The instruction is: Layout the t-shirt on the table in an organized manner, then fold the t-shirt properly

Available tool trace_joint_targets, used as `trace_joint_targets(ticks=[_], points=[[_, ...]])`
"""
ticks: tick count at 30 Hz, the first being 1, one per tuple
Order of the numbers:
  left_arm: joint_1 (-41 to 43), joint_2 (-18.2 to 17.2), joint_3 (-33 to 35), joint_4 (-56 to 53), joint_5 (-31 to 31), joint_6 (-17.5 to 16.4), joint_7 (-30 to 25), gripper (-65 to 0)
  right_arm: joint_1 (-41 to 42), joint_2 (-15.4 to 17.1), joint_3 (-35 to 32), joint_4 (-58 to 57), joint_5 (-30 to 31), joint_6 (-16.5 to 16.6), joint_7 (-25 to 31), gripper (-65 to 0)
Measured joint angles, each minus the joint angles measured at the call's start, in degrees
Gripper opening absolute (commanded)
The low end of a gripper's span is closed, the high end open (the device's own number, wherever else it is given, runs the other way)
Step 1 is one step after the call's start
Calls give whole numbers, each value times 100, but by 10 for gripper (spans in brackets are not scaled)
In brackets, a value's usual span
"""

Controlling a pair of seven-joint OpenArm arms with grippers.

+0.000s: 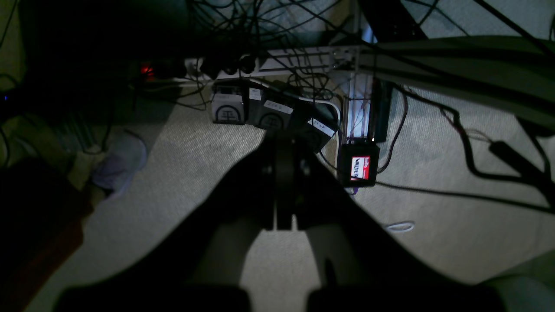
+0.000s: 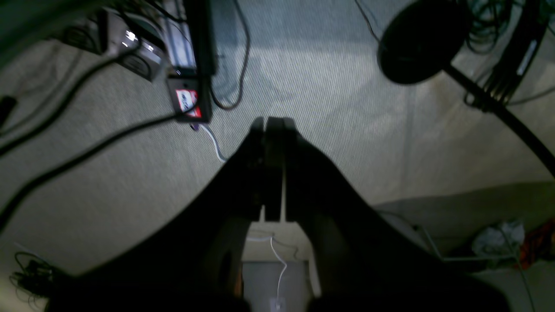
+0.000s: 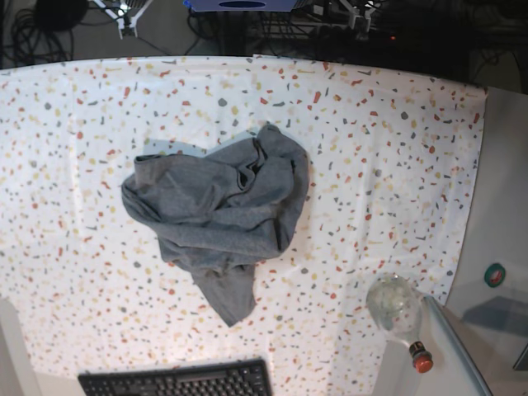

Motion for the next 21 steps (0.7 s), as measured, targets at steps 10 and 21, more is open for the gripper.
trace_joint_targets(ticks=[10,21], points=[[129,-111,2,70,17,4,-39,-650,-275,-13,24,205,4,2,-15,-650],[2518,-693,-511,3333,-11,-9,66,-650,-3220,-92,988,5276,-59,-61,-1279,-650]])
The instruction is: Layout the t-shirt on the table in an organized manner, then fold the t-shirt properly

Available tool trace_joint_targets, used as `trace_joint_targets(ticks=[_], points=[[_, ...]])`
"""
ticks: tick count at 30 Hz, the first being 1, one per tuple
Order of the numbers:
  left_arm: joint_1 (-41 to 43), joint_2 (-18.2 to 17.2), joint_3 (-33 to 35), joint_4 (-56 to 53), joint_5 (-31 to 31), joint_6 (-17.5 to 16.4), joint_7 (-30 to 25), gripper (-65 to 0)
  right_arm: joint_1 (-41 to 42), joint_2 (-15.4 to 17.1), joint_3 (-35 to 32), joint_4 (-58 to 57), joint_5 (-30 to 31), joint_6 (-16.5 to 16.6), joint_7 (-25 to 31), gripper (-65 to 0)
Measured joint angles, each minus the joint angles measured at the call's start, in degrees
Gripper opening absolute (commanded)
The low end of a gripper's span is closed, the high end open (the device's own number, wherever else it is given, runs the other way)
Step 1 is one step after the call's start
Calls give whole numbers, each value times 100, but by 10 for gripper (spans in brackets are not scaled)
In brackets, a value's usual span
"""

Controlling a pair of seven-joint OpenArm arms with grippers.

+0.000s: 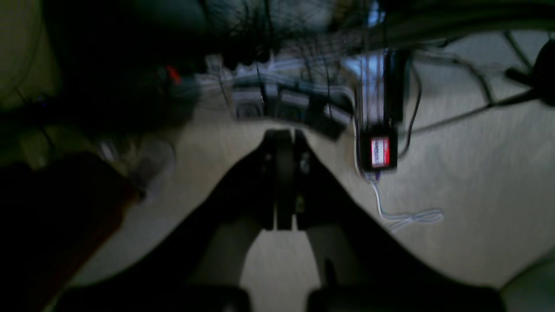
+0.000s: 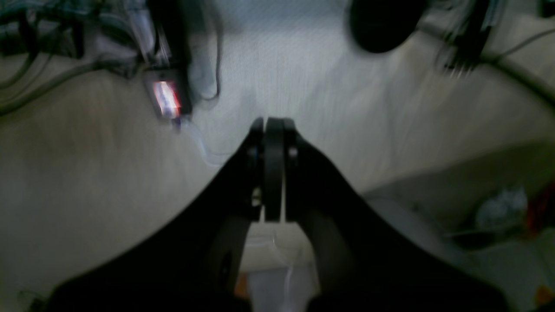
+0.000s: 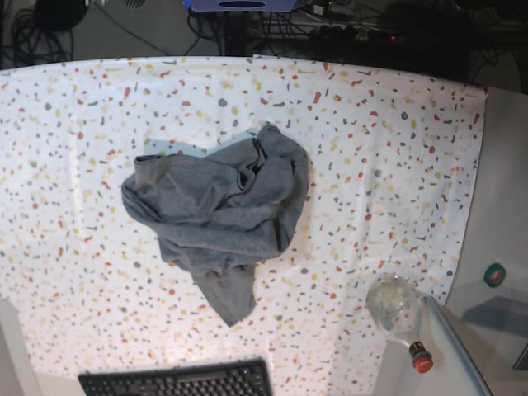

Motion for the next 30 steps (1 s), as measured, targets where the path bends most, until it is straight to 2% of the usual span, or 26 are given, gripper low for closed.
trace_joint_targets(ticks=[2,4,7,9,12,15,16,18,19,21,23,24,27,28,30], points=[[466,50,-557,741,-4,-20,-44,-650,-341,-111,70,1014,17,66,-68,-650],[955,76,-1086,1462,-11,-17,-28,-650,-669,-190,85,1860,52,92,-374,-650],[1587,164,-1897,2634,-50,90,101,-650,-955,-136,133,3073,57,44,-992,-650],[1818,302,-2203,3491,-52,83,87,-650,-994,-111,151,3877,52,15,-1165,-650],[1897,568,-2297,4625,-26,-37,83,-650,-839,-129,83,4916,72,57,-1370,-650],[1884,638,-2284,5495,-24,-35,758,-650,-339,-151,70,5112,131,118,-1663,-650],[1773,664,-2243,5744,-11,7,1237,-650,9,-142,72,4990,107,114,-1891,-650],[1364,761,-2096,6037,-13,44,1766,-650,577,-179,98,4909,317,317,-2297,-552],[1130,850,-2028,6144,-7,48,2011,-650,789,-225,142,4933,636,581,-2529,-486],[743,1104,-1882,6229,-74,-94,2135,-650,1141,-315,162,4951,1386,1248,-3108,-356],[525,1335,-1853,6183,-33,-15,2424,-650,1423,-389,435,4911,2247,1808,-3705,-263],[472,1397,-1851,6135,-35,11,2503,-597,1565,-411,599,4896,2463,1821,-3759,-239],[372,1443,-1847,6131,-42,9,2450,-331,2048,-442,1123,4846,3130,1810,-4249,-225],[330,1467,-1777,6140,-22,15,2437,-295,2179,-472,1244,4830,3418,1816,-4393,-225],[256,1464,-1563,6133,-319,24,2435,-298,2481,-623,1469,4673,3595,1847,-4651,-225]])
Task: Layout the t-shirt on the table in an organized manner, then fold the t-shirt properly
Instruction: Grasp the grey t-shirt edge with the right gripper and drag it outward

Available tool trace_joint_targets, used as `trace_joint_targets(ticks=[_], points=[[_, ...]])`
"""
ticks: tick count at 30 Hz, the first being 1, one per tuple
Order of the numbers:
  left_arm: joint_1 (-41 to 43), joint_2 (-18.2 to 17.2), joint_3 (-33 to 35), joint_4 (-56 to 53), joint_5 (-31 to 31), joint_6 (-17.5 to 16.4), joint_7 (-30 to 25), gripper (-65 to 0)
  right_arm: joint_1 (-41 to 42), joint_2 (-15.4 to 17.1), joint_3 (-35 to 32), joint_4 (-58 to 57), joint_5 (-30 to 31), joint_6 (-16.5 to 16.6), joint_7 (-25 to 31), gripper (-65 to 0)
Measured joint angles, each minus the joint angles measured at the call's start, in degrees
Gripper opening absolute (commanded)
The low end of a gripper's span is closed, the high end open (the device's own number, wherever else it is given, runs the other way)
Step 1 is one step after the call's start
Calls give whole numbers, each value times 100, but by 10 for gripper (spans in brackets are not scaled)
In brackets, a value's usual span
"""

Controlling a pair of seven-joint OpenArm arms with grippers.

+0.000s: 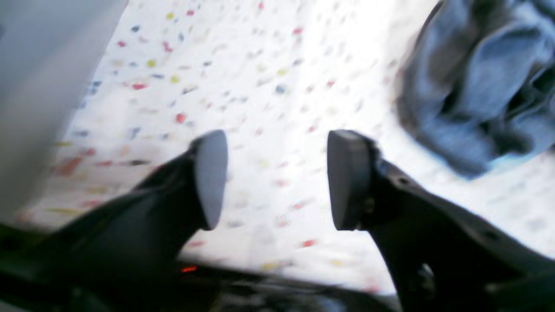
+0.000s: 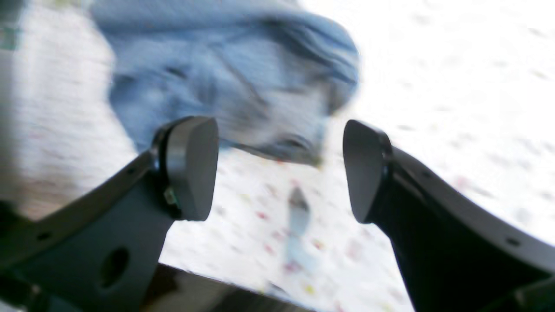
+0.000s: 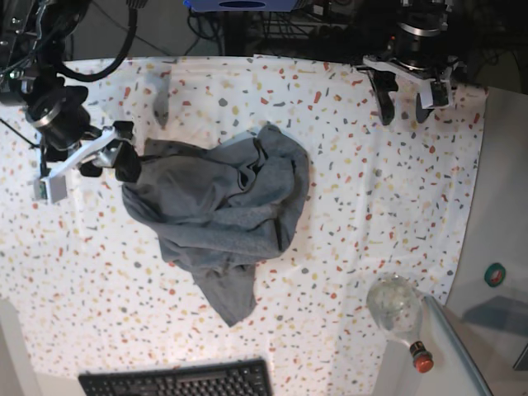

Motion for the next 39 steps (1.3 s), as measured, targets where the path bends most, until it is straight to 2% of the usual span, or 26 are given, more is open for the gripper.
trace_joint_targets(ticks=[3,6,7,9,12,19,20,22,23,25,31,33,35,39], points=[[-208,-181,289,-208,-671,-31,37,-337,560,-83,258,-527,26,-70,-275,-225],[-468,-627,706,-476,-1349,22,2,-385,1014,-76,496,-1349,-28,-785,-275,-224],[-538,-743,850,-570,-1432,2,22,-395,1058,-68,507,-1613,-81,-922,-254,-222],[-702,-881,1088,-796,-1644,17,42,-406,1117,-79,501,-2057,-74,-951,-168,-222],[-883,-896,1342,-1049,-1731,-2,37,-411,1119,-105,459,-2236,-55,-953,-136,-221],[-1246,-931,1370,-1471,-1729,55,31,-408,1266,-208,450,-2452,-11,-951,-111,-231],[-1268,-918,1370,-1495,-1729,52,31,-408,1276,-219,431,-2459,-13,-949,-107,-261],[-1268,-890,1388,-1495,-1729,50,35,-408,1296,-186,306,-2459,-28,-828,-162,-369],[-1268,-881,1397,-1499,-1729,28,31,-408,1307,-149,210,-2459,-33,-680,-249,-447],[-1270,-887,1403,-1504,-1731,28,35,-408,1325,-170,155,-2455,-13,-411,-452,-650],[-1165,-1102,1408,-1504,-1727,17,13,-413,1121,-195,763,-2028,-37,-326,-745,-650],[-1104,-1139,1506,-1513,-1727,76,17,-413,953,-74,901,-1543,-101,-332,-817,-650],[-1088,-1163,1567,-1582,-1731,-17,35,-415,876,107,907,-1051,-68,-304,-837,-650],[-1126,-1167,1552,-1757,-1725,7,-22,-415,824,341,907,-474,22,-291,-702,-650]])
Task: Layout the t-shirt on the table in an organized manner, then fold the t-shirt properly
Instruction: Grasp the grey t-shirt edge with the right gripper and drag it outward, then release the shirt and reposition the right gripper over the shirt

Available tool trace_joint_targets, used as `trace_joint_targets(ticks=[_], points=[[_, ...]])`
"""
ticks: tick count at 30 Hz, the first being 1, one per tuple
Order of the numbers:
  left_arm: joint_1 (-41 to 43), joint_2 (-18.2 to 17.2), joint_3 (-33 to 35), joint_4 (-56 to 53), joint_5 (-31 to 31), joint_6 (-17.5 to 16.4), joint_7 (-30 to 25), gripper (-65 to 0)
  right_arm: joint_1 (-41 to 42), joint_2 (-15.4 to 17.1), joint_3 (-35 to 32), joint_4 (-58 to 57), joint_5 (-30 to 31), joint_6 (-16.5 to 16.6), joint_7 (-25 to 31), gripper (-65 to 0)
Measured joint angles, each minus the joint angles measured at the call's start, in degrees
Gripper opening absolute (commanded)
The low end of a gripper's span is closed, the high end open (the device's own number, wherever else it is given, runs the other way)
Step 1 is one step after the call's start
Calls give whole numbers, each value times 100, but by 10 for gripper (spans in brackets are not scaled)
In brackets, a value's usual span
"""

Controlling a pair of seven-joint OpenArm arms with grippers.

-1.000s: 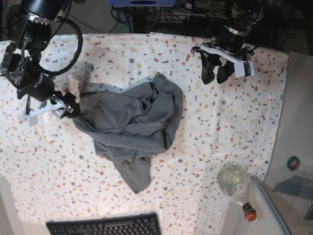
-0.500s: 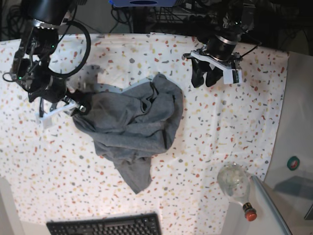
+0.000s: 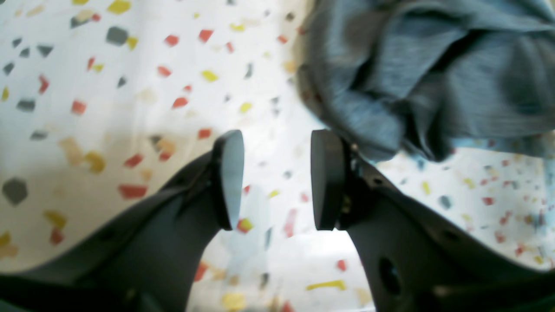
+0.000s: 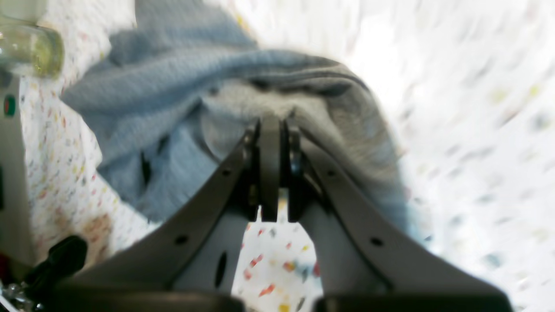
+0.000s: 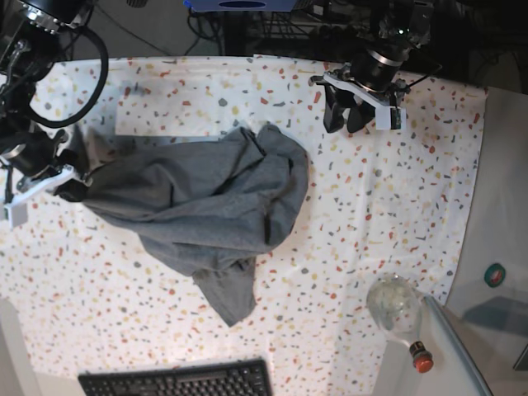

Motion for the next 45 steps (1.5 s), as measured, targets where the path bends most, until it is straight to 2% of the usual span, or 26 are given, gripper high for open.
trace_joint_targets(ticks=[3,5,9,12,16,19,20,22,24,27,30,34,39,41,43,45], points=[[-76,-15,-9,-13,-2,44,59,-415,-219,37,2,-48,-33,2,-90,-650],[-175,0,22,-7,-2,42,55,-415,-278,188,160,-157,-52,4,-42,-650],[-214,-74,317,28,-2,24,17,-415,-153,691,487,-481,-20,9,313,-650],[-190,-111,581,28,-2,2,61,-415,-103,929,656,-1095,-15,-2,402,-650],[-269,-109,713,26,-4,9,52,-415,2,1023,708,-2240,-83,-57,160,-650],[-297,-96,664,42,-2,7,52,-415,-11,861,713,-2476,-52,-39,-223,-639],[-289,-125,629,63,-2,9,61,-415,-13,750,713,-2430,-52,-39,-232,-537],[-232,-243,503,166,-37,-28,74,-415,-101,540,767,-2063,-26,-2,-313,-387],[-232,-280,295,236,-42,-7,57,-415,-251,286,1019,-1397,4,39,-295,-333],[-199,-267,-153,295,-46,-22,55,-415,-420,-26,1185,-463,-120,0,-339,-354],[-59,-264,-612,330,-52,-20,44,-415,-262,-107,671,-269,-35,4,-439,-363],[17,-269,-1198,315,-50,7,74,-415,492,-234,103,-1191,92,59,-492,-365],[177,-254,-1976,264,-66,-52,55,-415,750,-396,293,-2461,-103,-26,-402,-365],[262,-256,-2168,254,-66,-339,61,-415,664,-540,396,-2511,-96,-35,-232,-365],[284,-238,-2288,227,-48,-763,63,-415,595,-570,422,-2507,-31,-39,68,-365],[260,-225,-2293,188,-57,-970,57,-415,564,-544,411,-2518,-37,-37,308,-365]])
